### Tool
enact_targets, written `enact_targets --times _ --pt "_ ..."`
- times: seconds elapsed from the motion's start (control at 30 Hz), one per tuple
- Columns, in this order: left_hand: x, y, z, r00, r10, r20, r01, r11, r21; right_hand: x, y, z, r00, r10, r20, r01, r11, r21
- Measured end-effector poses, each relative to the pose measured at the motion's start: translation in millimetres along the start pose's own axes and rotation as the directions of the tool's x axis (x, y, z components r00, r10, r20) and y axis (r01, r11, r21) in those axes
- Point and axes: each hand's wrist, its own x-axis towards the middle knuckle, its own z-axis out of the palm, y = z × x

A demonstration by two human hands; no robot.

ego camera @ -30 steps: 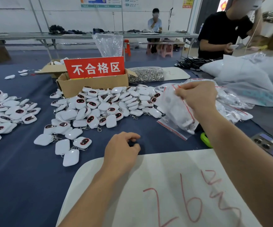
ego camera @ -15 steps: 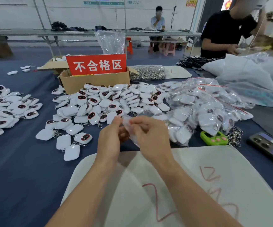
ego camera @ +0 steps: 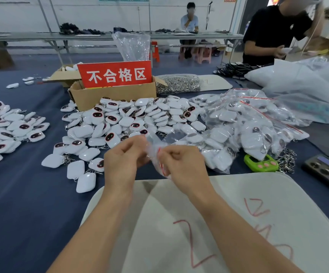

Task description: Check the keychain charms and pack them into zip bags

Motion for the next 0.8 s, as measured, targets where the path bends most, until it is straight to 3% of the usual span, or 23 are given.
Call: enact_targets --times 0.07,0.13,0.2,0.27,0.4,0.5,0.6,0.67,0.73,0.8 --pt "-7 0 2 0.982 0.183 0.043 -0.189 0.959 0.213 5 -1 -3 0.997 0.055 -0.056 -0.039 0.966 0.255" --pt "-18 -5 8 0.932 0.331 0.148 -0.360 0.795 0.488 7 -2 -6 0.994 0.106 -0.009 -0.093 0.905 0.414" --pt "-28 -8 14 0.894 0.396 0.211 -0.436 0.656 0.616 6 -3 -9 0.985 0.135 0.107 -0.170 0.865 0.472" --pt "-29 -10 14 0.882 0.429 0.194 -0.439 0.603 0.666 6 -3 -10 0.976 0.123 0.178 -0.198 0.839 0.507" --pt "-25 -8 9 0.853 0.478 0.211 -0.475 0.539 0.696 8 -4 -7 0.987 0.069 0.145 -0.124 0.903 0.412" --pt "-24 -5 6 0.836 0.521 0.172 -0.500 0.594 0.630 7 -3 -8 0.999 -0.001 0.040 -0.010 0.962 0.272" --pt "-21 -2 2 0.725 0.684 0.077 -0.560 0.521 0.644 4 -3 -8 0.991 -0.081 -0.103 0.099 0.978 0.182" --pt "-21 -1 3 0.664 0.742 0.095 -0.584 0.434 0.686 0 -3 -4 0.975 -0.148 -0.168 0.163 0.983 0.083" --pt "-23 0 7 0.692 0.705 0.157 -0.538 0.359 0.762 -1 -4 -4 0.960 -0.179 -0.213 0.203 0.974 0.097" --pt "-27 0 10 0.768 0.606 0.209 -0.449 0.276 0.850 0 -4 -9 0.957 -0.174 -0.233 0.215 0.962 0.165"
